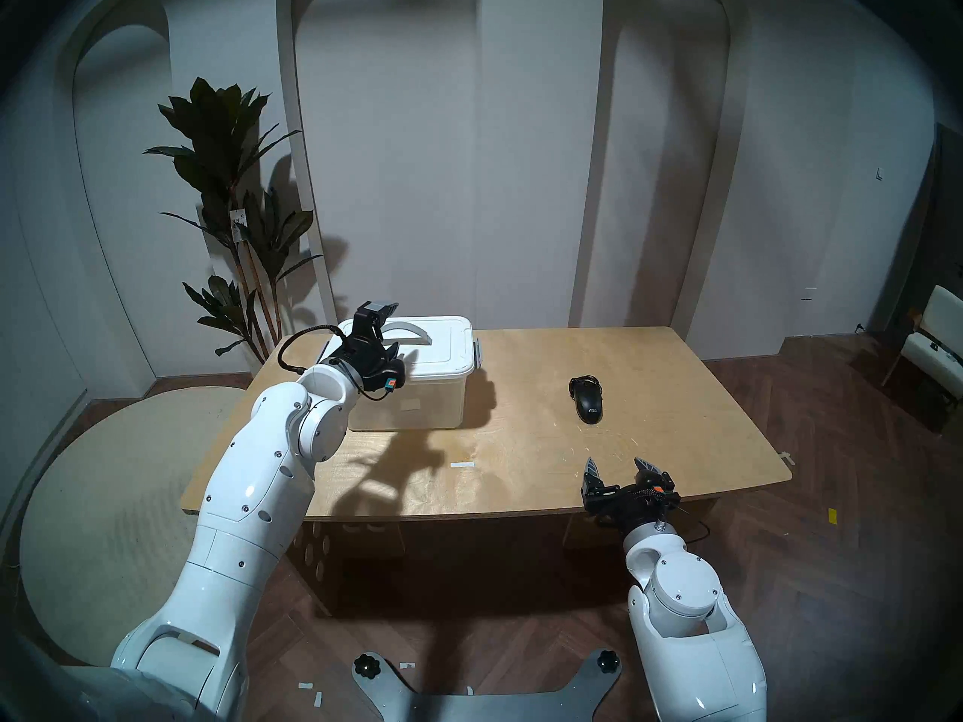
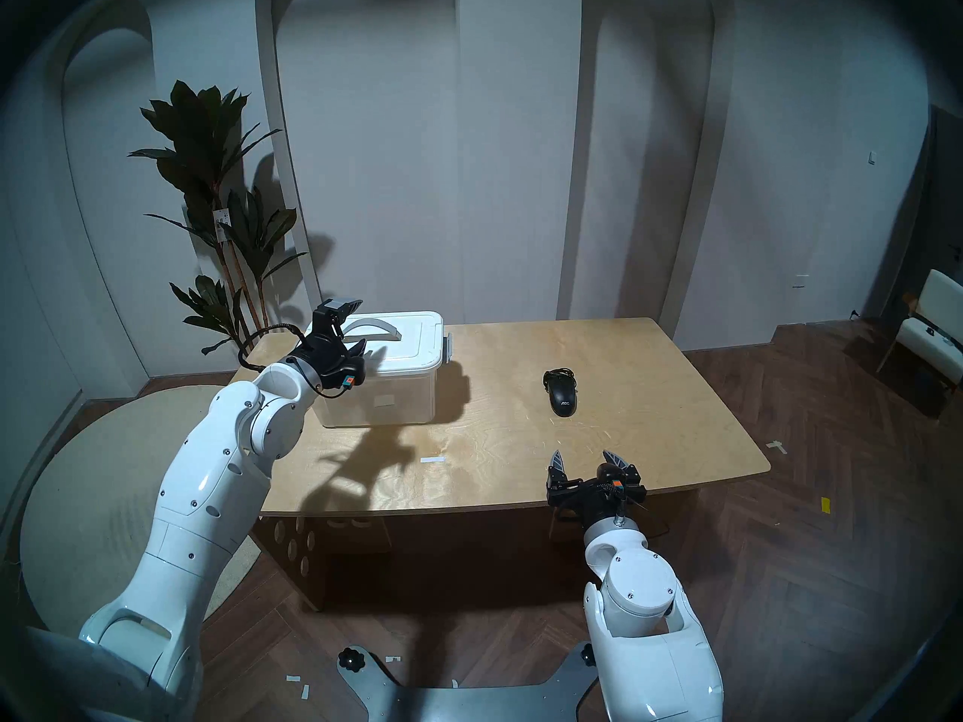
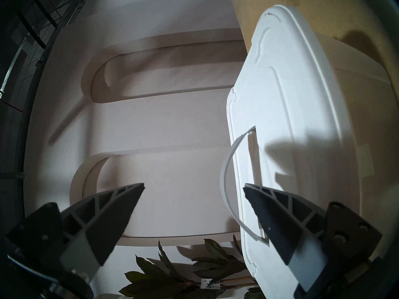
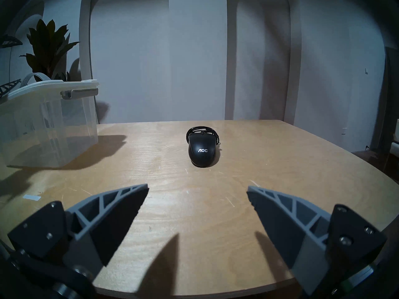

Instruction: Open a storage container and put mouse inside

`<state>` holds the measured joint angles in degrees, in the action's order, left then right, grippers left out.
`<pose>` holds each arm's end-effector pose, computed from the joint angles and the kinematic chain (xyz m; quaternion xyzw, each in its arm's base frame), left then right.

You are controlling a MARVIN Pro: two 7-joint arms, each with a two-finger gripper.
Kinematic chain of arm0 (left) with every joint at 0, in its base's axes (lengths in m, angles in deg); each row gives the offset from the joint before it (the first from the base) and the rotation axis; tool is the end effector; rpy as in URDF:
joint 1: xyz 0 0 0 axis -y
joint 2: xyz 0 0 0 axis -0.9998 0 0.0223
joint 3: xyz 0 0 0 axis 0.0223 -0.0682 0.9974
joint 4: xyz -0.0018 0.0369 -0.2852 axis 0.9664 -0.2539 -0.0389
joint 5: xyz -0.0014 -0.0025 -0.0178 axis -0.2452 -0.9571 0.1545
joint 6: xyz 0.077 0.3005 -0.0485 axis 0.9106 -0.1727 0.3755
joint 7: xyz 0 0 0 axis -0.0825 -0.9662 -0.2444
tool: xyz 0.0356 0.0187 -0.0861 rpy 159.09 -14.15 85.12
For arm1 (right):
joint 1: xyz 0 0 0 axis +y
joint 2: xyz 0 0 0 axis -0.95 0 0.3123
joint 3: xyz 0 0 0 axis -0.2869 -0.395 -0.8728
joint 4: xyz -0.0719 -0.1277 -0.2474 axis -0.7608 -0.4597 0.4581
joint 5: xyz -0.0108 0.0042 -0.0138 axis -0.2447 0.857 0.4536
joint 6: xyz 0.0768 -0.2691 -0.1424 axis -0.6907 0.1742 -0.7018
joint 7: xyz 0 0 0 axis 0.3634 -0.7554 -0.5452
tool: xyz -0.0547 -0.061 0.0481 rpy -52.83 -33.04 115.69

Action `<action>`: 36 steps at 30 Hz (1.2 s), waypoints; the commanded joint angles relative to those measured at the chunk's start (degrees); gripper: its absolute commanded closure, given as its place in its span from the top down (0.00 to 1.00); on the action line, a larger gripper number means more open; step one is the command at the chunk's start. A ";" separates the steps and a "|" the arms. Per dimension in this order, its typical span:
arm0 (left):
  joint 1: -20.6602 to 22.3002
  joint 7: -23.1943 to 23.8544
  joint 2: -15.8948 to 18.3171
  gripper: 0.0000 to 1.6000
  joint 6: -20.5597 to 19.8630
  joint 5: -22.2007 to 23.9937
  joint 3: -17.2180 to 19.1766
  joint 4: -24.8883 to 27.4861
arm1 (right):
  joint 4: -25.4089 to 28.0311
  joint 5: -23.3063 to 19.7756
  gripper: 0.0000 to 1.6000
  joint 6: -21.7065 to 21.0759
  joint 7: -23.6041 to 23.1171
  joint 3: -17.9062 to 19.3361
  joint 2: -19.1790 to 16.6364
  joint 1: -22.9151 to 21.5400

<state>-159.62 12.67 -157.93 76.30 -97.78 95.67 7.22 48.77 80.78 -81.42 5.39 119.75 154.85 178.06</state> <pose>0.5066 0.0262 -0.2086 -0.3914 0.5918 -0.5465 0.4448 0.3374 -0.0087 -0.3659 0.7712 -0.0064 0.6365 0.0044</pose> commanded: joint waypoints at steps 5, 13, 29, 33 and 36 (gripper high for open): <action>8.66 -1.86 -4.06 1.00 0.60 -1.63 -0.44 -6.76 | -4.41 0.55 1.00 -1.73 1.67 1.27 -0.23 -7.53; 12.97 0.40 -4.21 1.00 2.13 -4.48 -1.55 -13.38 | -6.15 0.86 1.00 -1.65 1.46 1.75 -0.66 -9.08; 21.40 9.01 0.13 1.00 8.79 -9.40 -3.71 -15.40 | -6.02 0.35 1.00 -1.68 -0.23 1.63 -0.93 -7.55; 23.06 8.54 -1.00 1.00 10.42 -10.45 -5.43 -18.12 | -5.96 0.05 1.00 -1.67 -0.49 1.65 -1.03 -7.50; 24.05 7.63 -1.70 1.00 10.44 -11.17 -6.38 -19.63 | -5.97 -0.05 1.00 -1.67 -0.56 1.65 -1.07 -7.50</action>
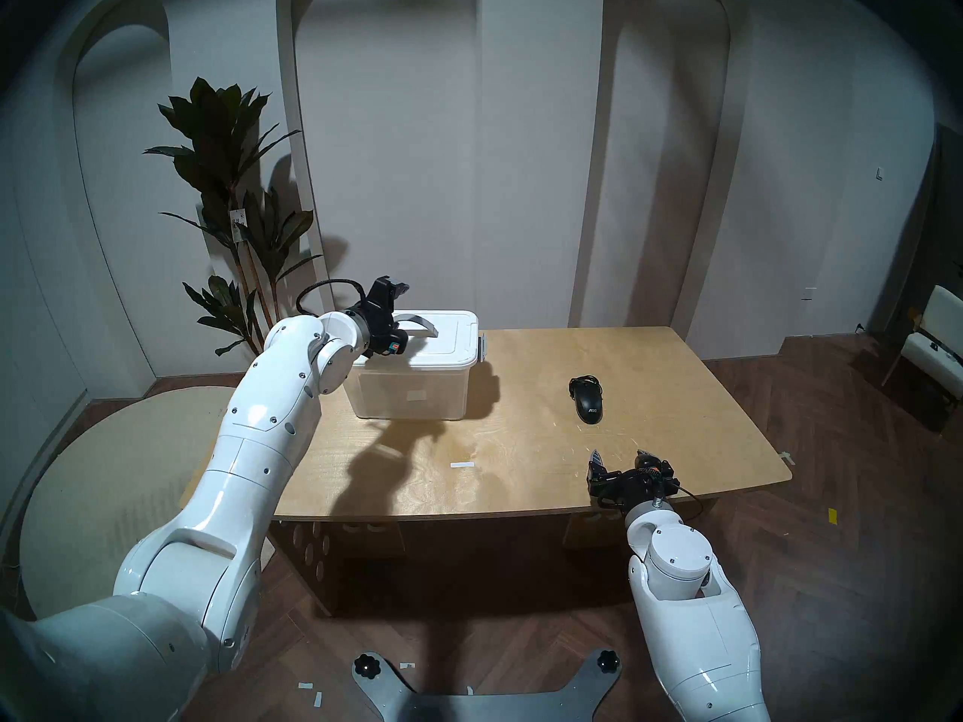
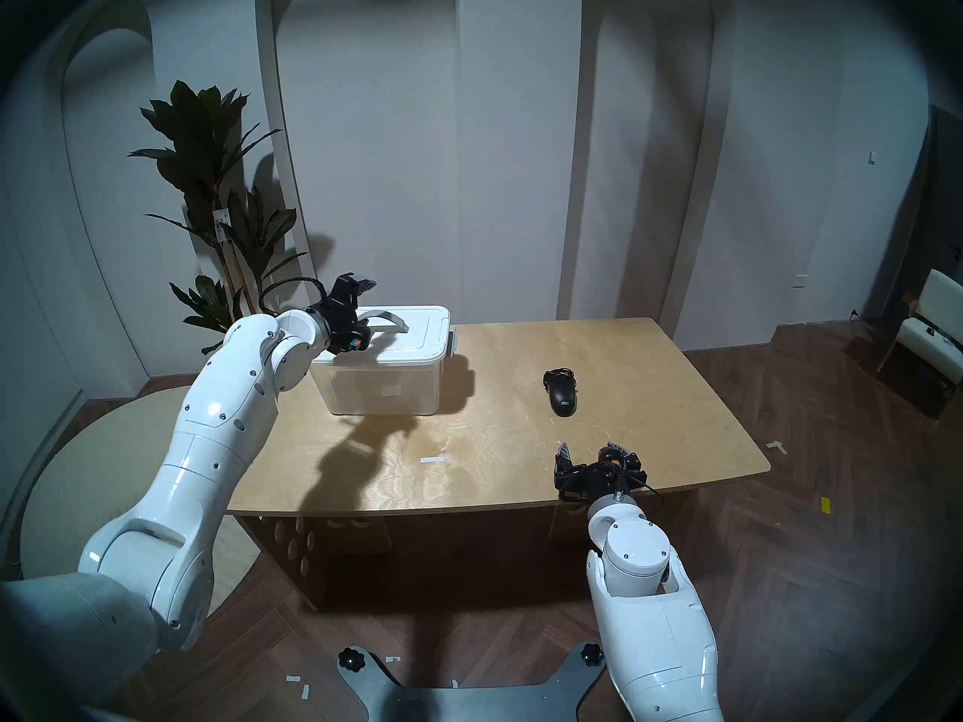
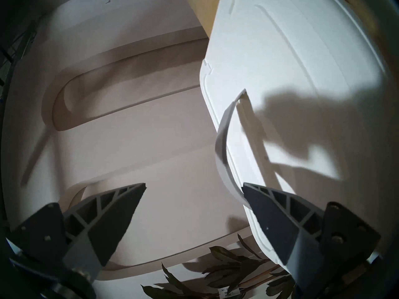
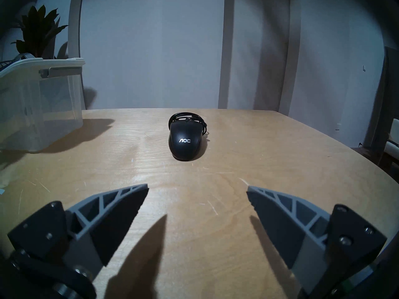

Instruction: Open a storage container and put mouse inside

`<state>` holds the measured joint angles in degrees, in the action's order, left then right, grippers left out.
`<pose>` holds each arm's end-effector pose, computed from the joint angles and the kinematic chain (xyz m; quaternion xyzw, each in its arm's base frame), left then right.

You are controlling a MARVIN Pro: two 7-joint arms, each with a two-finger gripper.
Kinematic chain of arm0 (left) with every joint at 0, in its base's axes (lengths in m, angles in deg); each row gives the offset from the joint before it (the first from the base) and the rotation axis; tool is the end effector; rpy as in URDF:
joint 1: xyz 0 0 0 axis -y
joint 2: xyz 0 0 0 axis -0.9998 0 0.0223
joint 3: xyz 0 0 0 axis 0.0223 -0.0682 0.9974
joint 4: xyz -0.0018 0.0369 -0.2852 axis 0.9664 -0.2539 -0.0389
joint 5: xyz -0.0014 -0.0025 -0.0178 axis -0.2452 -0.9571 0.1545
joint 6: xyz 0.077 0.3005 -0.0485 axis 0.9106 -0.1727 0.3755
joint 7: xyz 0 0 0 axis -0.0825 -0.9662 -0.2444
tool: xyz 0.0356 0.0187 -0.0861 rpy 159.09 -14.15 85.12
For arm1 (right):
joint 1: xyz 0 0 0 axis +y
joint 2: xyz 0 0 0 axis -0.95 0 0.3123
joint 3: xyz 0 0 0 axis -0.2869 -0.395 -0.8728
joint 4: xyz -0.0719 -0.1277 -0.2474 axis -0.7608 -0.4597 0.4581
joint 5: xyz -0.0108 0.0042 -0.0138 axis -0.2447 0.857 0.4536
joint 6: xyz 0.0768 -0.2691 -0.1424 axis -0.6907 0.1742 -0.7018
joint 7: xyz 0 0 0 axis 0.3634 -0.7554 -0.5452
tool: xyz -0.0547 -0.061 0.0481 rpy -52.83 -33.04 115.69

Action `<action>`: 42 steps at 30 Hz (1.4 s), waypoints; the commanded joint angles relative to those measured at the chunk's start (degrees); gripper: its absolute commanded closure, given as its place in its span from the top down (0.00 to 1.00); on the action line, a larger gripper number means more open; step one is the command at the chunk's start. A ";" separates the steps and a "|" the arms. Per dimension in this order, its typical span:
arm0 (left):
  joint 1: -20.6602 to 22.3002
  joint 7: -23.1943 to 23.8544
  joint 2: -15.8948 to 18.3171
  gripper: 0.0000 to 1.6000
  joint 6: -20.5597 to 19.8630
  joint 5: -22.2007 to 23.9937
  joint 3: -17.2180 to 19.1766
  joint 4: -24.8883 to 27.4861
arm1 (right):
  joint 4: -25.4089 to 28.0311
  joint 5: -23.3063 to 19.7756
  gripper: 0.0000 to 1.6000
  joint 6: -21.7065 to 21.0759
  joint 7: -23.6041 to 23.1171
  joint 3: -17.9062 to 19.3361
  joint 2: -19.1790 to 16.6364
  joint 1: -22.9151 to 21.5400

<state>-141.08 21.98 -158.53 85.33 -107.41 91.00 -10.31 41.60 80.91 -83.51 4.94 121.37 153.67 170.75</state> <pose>0.5795 0.0306 -0.1809 -0.3468 0.7031 -0.4376 0.4404 0.3731 -0.0281 -0.3731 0.7813 -0.0059 0.6237 0.0214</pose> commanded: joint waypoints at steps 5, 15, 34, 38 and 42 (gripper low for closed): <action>7.96 -3.01 -3.02 1.00 0.85 -2.14 -2.82 -6.47 | 1.18 -0.38 1.00 0.42 -0.24 0.01 0.00 -0.20; 12.79 -7.02 -5.29 1.00 -1.41 -3.57 -3.01 -14.58 | 1.15 -0.66 1.00 0.42 -0.34 -0.06 -0.17 -0.21; 6.85 -12.28 0.56 0.00 -3.83 -1.51 3.70 -5.20 | 1.07 -1.00 1.00 0.41 0.09 -0.39 -0.49 -0.25; 6.43 -13.27 3.25 0.00 -5.06 -2.27 5.43 -2.37 | 0.96 -1.05 1.00 0.38 0.18 -0.45 -0.56 -0.31; 3.96 -13.69 6.33 0.00 -7.36 -2.90 8.15 0.53 | 0.88 -1.09 1.00 0.36 0.30 -0.53 -0.63 -0.36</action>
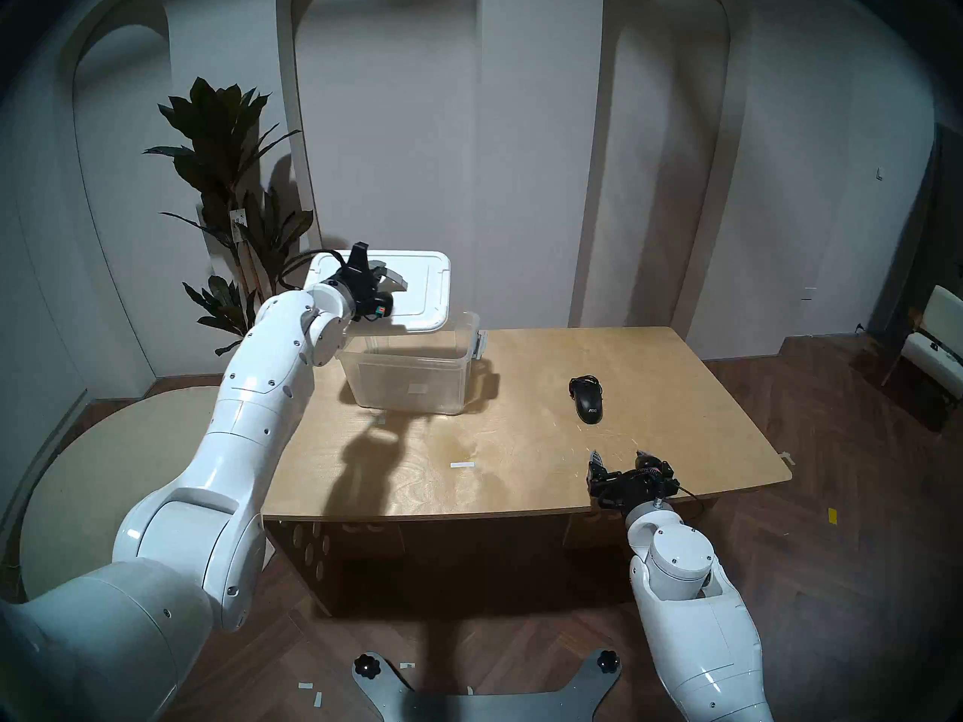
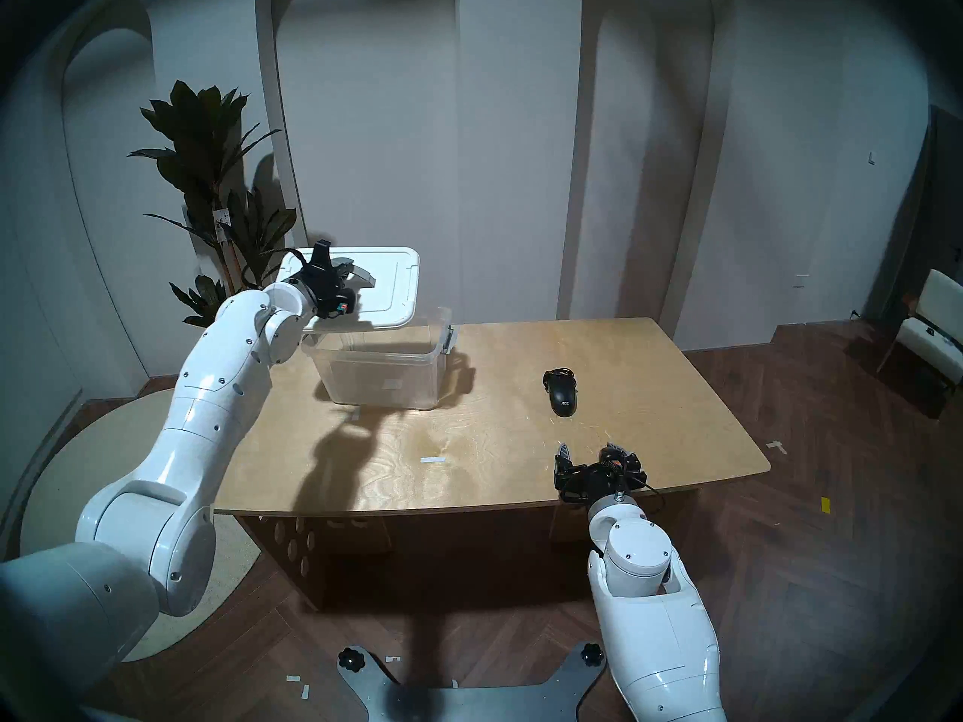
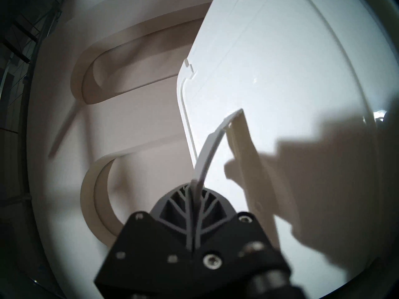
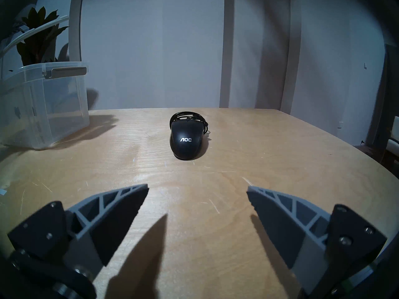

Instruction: Open a storage container and put mouse inside

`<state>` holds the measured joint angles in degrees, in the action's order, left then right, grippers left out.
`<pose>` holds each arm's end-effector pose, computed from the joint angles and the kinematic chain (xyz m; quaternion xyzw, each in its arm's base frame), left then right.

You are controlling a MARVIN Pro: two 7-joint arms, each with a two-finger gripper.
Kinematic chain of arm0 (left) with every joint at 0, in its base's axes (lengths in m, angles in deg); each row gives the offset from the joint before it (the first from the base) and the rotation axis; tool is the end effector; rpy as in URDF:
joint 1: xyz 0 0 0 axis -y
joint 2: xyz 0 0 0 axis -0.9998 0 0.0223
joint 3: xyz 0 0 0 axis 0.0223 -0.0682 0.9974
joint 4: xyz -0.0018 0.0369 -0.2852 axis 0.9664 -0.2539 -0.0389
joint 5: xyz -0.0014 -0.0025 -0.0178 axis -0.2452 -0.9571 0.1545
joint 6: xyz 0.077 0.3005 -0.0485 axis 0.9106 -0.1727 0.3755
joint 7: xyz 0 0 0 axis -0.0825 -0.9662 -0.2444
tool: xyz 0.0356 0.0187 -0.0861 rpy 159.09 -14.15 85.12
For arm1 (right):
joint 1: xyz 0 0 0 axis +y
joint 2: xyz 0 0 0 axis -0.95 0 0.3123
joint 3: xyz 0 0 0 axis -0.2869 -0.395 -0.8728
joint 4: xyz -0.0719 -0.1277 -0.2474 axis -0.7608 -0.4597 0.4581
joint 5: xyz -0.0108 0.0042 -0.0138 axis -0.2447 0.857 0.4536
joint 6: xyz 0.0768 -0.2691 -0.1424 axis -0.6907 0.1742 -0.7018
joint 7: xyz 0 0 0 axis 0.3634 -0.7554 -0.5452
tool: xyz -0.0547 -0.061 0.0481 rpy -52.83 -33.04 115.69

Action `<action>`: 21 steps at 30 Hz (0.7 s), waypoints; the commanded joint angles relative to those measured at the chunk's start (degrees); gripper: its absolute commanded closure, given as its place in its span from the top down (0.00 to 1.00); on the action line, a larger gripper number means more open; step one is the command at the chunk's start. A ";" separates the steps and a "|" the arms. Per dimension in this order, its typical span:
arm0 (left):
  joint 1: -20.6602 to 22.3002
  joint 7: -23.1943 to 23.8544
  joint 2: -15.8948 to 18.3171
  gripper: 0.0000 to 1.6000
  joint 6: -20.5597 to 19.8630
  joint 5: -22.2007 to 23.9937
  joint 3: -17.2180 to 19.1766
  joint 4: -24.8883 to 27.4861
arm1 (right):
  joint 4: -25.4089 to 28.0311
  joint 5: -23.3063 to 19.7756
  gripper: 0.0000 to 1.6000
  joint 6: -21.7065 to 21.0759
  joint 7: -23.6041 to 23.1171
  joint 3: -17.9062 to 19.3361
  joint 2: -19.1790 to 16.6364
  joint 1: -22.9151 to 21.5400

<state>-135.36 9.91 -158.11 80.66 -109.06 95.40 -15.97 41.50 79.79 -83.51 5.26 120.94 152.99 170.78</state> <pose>0.6028 0.0753 -0.1264 -0.3508 0.6019 -0.4841 0.5294 0.3729 -0.0290 -0.3739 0.7821 -0.0080 0.6228 0.0183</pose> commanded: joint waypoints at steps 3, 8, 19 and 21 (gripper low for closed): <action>-4.05 -1.96 8.03 0.00 -4.91 -1.79 6.85 8.51 | 0.87 0.01 1.00 0.34 0.07 -0.15 0.01 -0.45; -8.60 -1.97 10.76 0.00 -8.05 -2.69 12.68 11.63 | 0.77 -0.04 1.00 0.33 0.20 -0.23 -0.07 -0.50; -19.05 -0.75 11.56 0.00 -13.05 -4.22 21.58 10.98 | 0.88 -0.20 1.00 0.42 0.49 -0.46 -0.26 -0.46; -20.48 -0.86 10.24 0.00 -12.92 -4.16 22.66 10.93 | 0.92 -0.23 1.00 0.43 0.53 -0.50 -0.30 -0.44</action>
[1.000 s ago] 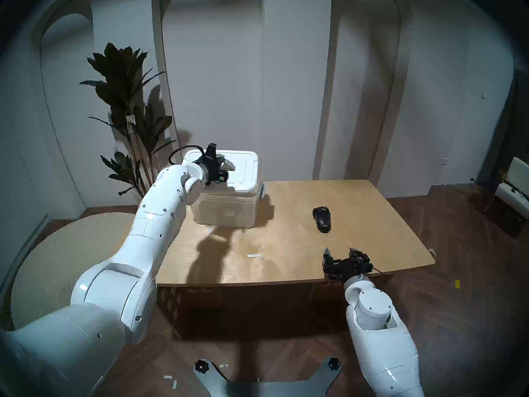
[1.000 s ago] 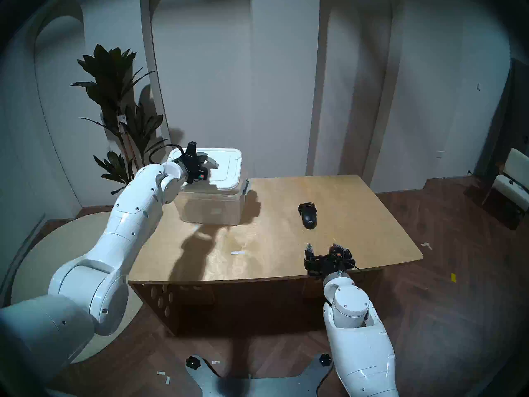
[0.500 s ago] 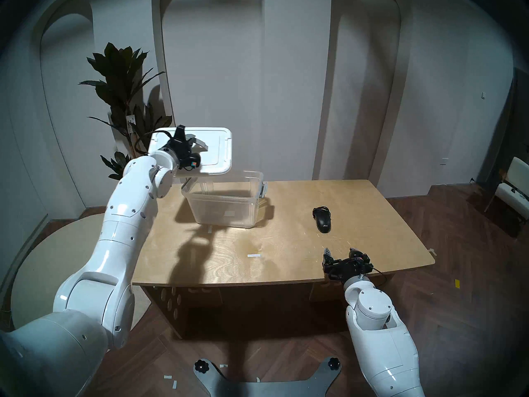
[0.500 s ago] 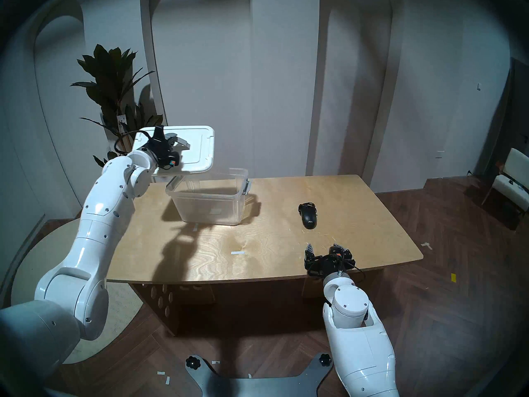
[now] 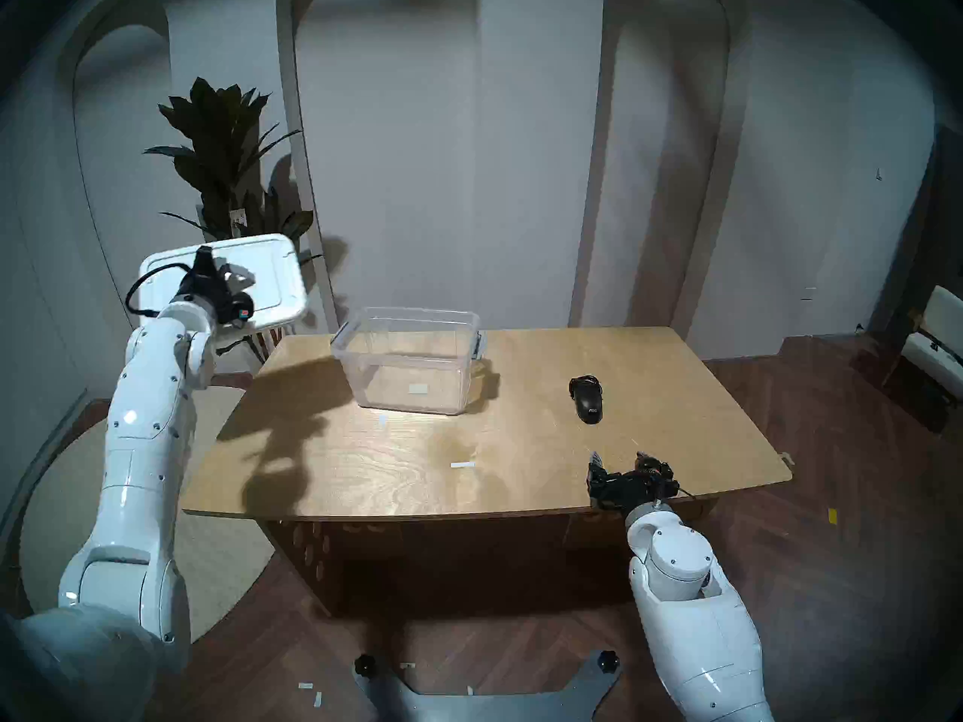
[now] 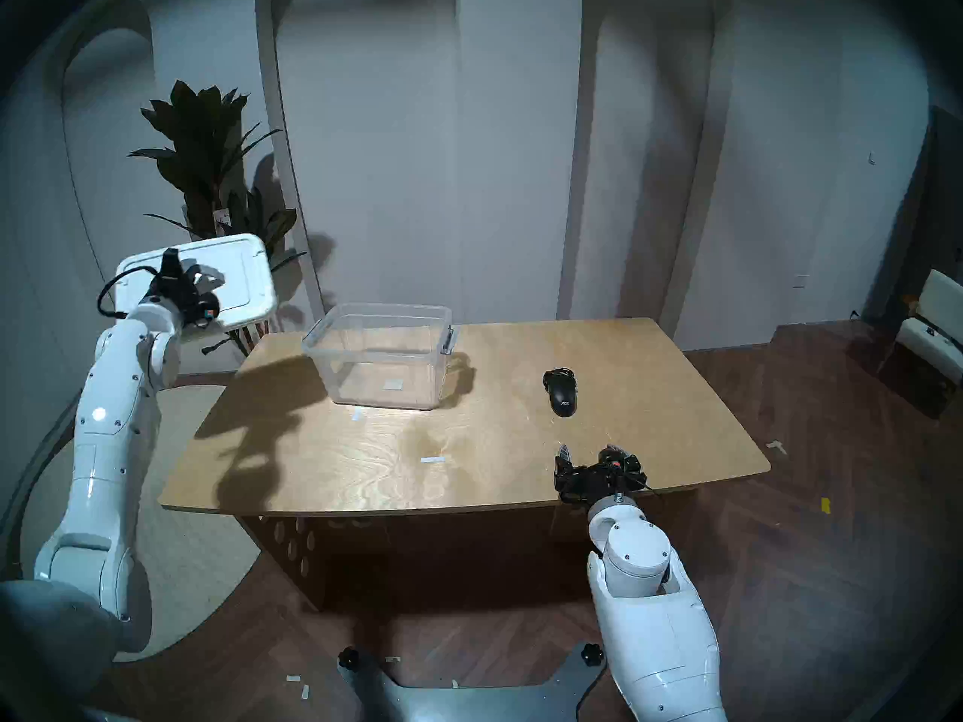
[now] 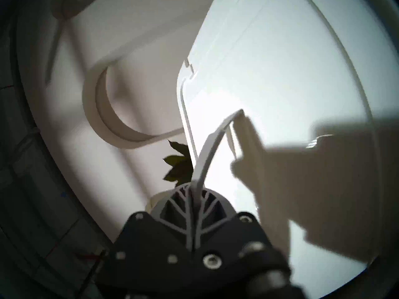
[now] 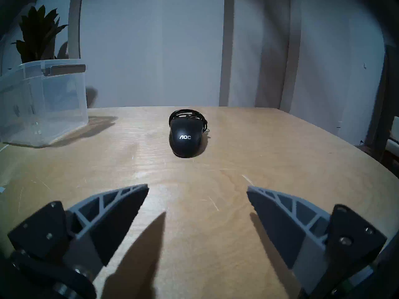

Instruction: Open a storage container and put mouse inside

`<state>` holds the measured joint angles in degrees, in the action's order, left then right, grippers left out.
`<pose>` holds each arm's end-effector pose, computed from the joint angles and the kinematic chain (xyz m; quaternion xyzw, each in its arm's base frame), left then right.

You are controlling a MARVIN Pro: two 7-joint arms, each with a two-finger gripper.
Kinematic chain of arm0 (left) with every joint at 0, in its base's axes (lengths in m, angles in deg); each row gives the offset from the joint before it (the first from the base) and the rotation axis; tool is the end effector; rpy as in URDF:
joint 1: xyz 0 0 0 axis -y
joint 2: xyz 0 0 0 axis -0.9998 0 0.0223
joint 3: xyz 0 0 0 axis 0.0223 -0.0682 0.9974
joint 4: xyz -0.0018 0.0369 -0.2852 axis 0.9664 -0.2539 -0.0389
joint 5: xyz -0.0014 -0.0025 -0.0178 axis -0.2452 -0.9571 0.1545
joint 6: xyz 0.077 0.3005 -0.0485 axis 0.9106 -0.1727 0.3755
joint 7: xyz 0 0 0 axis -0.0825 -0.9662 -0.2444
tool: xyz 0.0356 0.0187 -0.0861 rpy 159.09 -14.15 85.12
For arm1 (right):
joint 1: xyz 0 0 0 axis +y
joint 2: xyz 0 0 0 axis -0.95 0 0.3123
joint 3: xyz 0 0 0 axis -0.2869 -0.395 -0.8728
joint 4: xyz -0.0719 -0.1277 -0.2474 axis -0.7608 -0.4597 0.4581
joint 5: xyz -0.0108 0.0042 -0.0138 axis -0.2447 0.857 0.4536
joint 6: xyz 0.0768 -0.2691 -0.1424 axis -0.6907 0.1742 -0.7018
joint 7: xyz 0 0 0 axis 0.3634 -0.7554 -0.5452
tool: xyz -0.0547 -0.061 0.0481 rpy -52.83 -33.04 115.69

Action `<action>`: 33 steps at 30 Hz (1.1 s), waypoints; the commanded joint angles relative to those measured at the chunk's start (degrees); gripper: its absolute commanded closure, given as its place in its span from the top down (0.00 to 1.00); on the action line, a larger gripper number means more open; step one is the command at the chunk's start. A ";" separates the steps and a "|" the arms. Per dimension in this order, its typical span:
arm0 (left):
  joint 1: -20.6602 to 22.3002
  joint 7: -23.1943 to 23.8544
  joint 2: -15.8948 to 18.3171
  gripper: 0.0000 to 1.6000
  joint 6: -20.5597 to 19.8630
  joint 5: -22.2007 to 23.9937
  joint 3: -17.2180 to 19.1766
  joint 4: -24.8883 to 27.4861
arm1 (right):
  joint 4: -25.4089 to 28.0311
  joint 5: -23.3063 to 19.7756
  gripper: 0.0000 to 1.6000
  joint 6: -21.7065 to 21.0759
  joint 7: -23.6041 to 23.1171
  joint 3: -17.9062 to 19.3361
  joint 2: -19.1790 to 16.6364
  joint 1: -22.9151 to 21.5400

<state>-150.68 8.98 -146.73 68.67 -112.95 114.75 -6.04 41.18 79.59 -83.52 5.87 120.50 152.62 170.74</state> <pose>0.5125 0.2723 -0.1305 -0.4545 0.4762 -0.3372 0.6730 0.3726 -0.0289 -0.3759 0.7837 -0.0077 0.6207 0.0208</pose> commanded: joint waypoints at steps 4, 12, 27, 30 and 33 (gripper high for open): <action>-9.30 -0.90 -2.94 0.00 -1.10 -1.39 3.40 -0.19 | 1.28 -0.10 1.00 0.46 -0.02 -0.13 0.00 -0.37; -16.12 -2.86 -7.86 0.00 -1.55 -0.04 2.63 -0.39 | 1.38 -0.24 1.00 0.49 0.10 -0.24 -0.12 -0.31; -13.12 -12.37 -12.70 0.00 -2.10 2.02 0.27 -10.62 | 1.68 -0.55 1.00 0.53 0.28 -0.45 -0.39 -0.12; -11.03 -15.55 -12.85 0.00 -1.48 2.62 -0.21 -13.04 | 1.65 -0.60 1.00 0.52 0.32 -0.49 -0.44 -0.14; -8.48 -16.57 -12.71 0.00 -1.70 2.41 -0.80 -16.04 | 1.66 -0.65 1.00 0.52 0.36 -0.54 -0.48 -0.14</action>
<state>-164.68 -4.03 -158.71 66.41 -110.63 115.16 -17.31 41.39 79.01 -83.50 6.33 120.00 152.07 170.80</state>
